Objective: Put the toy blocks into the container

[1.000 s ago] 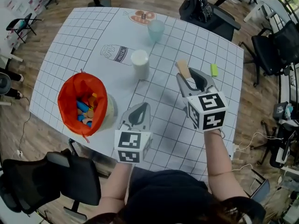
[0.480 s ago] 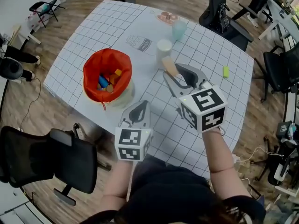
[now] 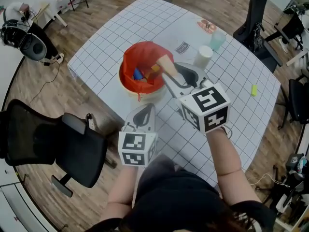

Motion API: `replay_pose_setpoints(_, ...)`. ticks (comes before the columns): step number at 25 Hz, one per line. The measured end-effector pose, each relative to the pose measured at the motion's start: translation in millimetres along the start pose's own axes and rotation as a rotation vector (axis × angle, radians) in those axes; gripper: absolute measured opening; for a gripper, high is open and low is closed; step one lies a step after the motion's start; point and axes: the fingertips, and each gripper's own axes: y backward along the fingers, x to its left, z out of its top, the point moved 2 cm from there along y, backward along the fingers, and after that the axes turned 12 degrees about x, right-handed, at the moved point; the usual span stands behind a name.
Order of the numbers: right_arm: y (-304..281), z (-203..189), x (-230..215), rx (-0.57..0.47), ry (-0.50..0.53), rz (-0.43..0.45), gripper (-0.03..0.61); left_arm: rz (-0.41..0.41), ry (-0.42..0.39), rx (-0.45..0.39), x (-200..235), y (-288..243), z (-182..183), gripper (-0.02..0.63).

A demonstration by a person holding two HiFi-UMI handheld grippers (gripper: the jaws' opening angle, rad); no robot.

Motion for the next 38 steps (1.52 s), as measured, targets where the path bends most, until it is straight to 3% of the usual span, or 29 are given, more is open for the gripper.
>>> replay_pose_setpoints(4,-26,6,21,-0.015,0.028,0.048,0.164,0.021,0.02,-0.002,17,6,-6,0.026)
replay_pose_setpoints(9,-47,4,23,-0.013,0.018,0.033,0.172,0.008,0.027,0.002,25,3,-10,0.026)
replay_pose_setpoints(19,-18,-4,1,0.003,0.001,-0.044,0.175,-0.108,-0.046,0.018,-15,-9,2,0.026)
replay_pose_setpoints(25,28,-15,-44,-0.002,-0.041,-0.185,0.166,-0.25,-0.144,0.02,-67,-32,24,0.026)
replay_pose_setpoints(30,81,-33,-101,0.003,-0.11,-0.381,0.16,-0.409,-0.258,0.022,-115,-58,45,0.026)
replay_pose_setpoints(38,167,-100,-165,0.088,-0.257,-0.667,0.16,-0.605,-0.358,0.064,-177,-95,51,0.026)
